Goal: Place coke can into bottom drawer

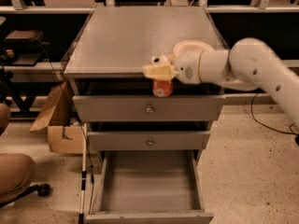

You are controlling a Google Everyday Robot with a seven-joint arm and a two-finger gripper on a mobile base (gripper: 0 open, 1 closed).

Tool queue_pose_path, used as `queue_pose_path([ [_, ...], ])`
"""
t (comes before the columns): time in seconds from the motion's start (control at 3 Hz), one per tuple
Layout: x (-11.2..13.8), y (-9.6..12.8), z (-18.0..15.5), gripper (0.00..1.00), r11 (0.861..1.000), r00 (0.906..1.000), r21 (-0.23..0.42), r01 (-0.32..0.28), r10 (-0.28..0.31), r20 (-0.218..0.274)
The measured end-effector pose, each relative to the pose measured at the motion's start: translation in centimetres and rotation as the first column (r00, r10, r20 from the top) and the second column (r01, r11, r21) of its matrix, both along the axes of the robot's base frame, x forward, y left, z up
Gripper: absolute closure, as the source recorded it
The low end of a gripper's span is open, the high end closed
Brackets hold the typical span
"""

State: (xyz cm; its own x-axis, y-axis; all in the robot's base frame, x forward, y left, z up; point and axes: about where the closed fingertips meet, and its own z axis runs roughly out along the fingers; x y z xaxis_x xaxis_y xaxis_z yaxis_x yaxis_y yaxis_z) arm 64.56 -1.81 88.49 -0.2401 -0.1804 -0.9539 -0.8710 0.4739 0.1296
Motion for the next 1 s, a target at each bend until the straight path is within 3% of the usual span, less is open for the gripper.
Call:
queue_pose_path([
  [0.67, 0.6, 2.8, -13.0, 1.00, 0.995, 0.9884, 0.024, -0.095, 0.098, -0.116],
  [1.0, -4.7, -0.3, -22.0, 1.00, 0.991, 0.9893, 0.117, -0.068, 0.082, -0.121],
])
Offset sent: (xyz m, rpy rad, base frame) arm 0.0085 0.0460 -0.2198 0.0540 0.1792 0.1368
